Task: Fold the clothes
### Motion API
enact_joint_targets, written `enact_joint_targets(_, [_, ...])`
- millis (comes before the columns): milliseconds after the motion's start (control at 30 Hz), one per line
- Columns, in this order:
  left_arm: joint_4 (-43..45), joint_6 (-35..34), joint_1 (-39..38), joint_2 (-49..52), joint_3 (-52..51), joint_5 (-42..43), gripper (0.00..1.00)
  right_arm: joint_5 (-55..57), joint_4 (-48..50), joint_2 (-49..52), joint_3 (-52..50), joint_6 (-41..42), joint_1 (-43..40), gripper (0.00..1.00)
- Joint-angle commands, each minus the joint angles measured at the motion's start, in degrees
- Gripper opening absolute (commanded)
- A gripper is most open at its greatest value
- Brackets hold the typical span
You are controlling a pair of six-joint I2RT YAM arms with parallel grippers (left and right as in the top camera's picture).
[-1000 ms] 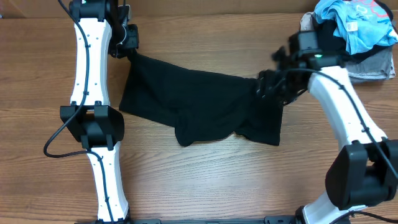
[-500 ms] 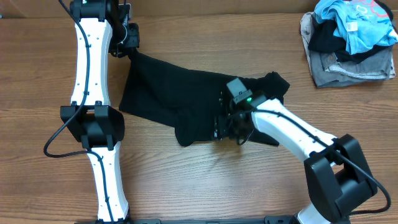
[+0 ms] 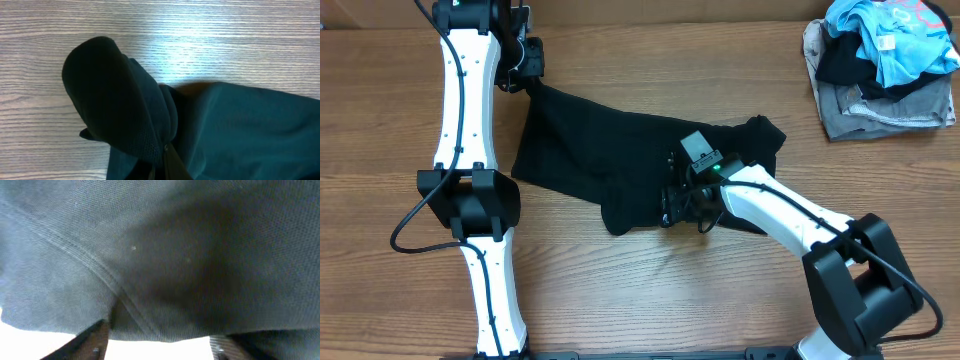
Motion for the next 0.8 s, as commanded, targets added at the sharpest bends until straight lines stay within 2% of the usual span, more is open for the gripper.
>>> enact_joint_targets(0, [-0.07, -0.81, -0.39, -0.09, 0.09, 0.66, 0.04, 0.76, 0.31, 1.11, -0.04, -1.38, -0.11, 0.49])
enact_joint_targets(167, [-0.07, -0.81, -0.39, -0.09, 0.09, 0.63, 0.04, 2.84, 0.17, 1.11, -0.04, -1.33, -0.17, 0.09])
enact_joint_targets(200, [-0.04, -0.81, -0.39, -0.09, 0.09, 0.66, 0.04, 3.43, 0.15, 1.11, -0.04, -1.27, -0.17, 0.04])
enact_joint_targets(400, [-1.25, -0.79, -0.37, -0.42, 0.26, 0.66, 0.04, 4.15, -4.2, -0.79, 1.36, -0.63, -2.54, 0.04])
enact_joint_targets(633, [-7.54, -0.81, 0.02, -2.36, 2.86, 0.68, 0.04, 4.04, -19.91, -11.37, 6.1, -0.72, -9.03, 0.04])
enact_joint_targets(767, [-10.16, -0.85, -0.37, -3.5, 2.89, 0.7, 0.04, 0.87, -28.57, -16.61, 7.91, -4.04, -14.19, 0.04])
